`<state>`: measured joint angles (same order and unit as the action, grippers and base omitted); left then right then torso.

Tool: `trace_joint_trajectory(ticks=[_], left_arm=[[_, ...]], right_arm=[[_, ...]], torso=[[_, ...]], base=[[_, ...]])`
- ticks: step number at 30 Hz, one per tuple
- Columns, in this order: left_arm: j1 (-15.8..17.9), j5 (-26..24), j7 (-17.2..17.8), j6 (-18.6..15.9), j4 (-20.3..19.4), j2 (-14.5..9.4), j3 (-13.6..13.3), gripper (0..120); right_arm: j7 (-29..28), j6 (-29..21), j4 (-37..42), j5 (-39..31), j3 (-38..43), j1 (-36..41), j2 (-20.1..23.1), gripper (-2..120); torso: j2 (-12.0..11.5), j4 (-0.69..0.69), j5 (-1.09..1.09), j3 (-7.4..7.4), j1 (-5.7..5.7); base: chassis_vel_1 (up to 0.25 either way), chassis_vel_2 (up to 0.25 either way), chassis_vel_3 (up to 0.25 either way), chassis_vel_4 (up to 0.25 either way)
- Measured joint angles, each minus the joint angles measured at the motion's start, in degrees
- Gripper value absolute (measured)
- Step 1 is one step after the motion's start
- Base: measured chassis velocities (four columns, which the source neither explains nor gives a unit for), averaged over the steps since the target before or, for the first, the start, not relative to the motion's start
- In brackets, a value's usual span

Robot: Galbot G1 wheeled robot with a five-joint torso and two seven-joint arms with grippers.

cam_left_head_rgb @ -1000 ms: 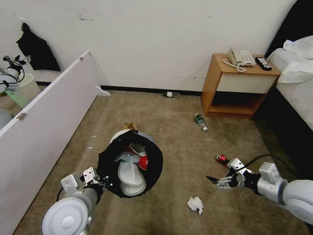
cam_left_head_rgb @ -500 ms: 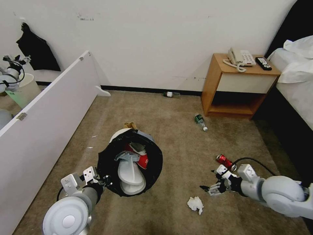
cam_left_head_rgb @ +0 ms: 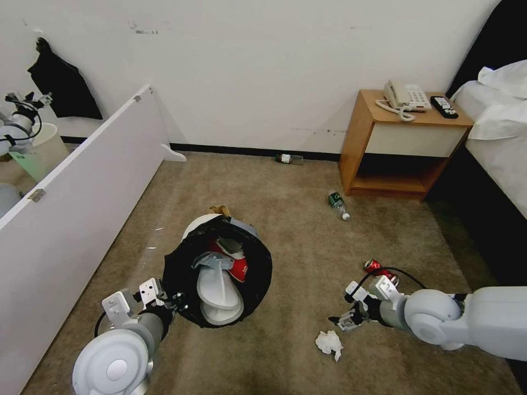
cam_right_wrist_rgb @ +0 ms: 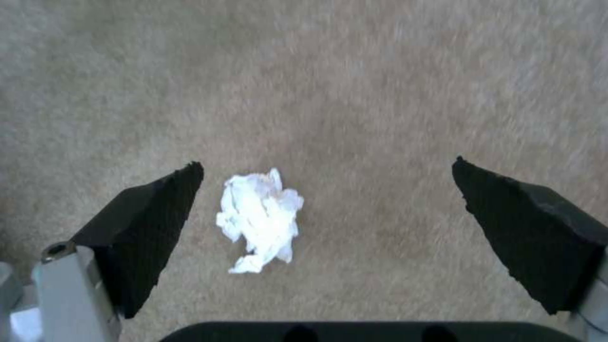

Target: Pick up the trash bin and place the garbage on the floor into it.

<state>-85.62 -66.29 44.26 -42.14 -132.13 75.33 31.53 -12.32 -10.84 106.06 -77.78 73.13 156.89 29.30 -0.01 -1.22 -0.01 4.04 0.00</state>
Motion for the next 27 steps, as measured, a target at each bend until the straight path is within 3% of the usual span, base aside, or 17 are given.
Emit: trace_joint_trajectory(ticks=[13, 27], left_arm=[[0.22, 0.70, -0.88, 0.00, 0.73, -0.85, 0.13, 0], [0.09, 1.59, -1.21, 0.00, 1.01, -0.36, 0.71, 0]], right_arm=[[-2.65, -1.78, -1.63, -12.43, 0.86, 3.61, 9.89, 100], [-2.60, -5.56, -3.34, -21.60, 0.78, 4.95, 14.42, 100]], torso=[[0.00, 0.01, 0.00, 0.00, 0.00], [0.00, 0.01, 0.00, 0.00, 0.00]], base=[[0.000, 0.000, 0.000, 0.000], [0.000, 0.000, 0.000, 0.000]])
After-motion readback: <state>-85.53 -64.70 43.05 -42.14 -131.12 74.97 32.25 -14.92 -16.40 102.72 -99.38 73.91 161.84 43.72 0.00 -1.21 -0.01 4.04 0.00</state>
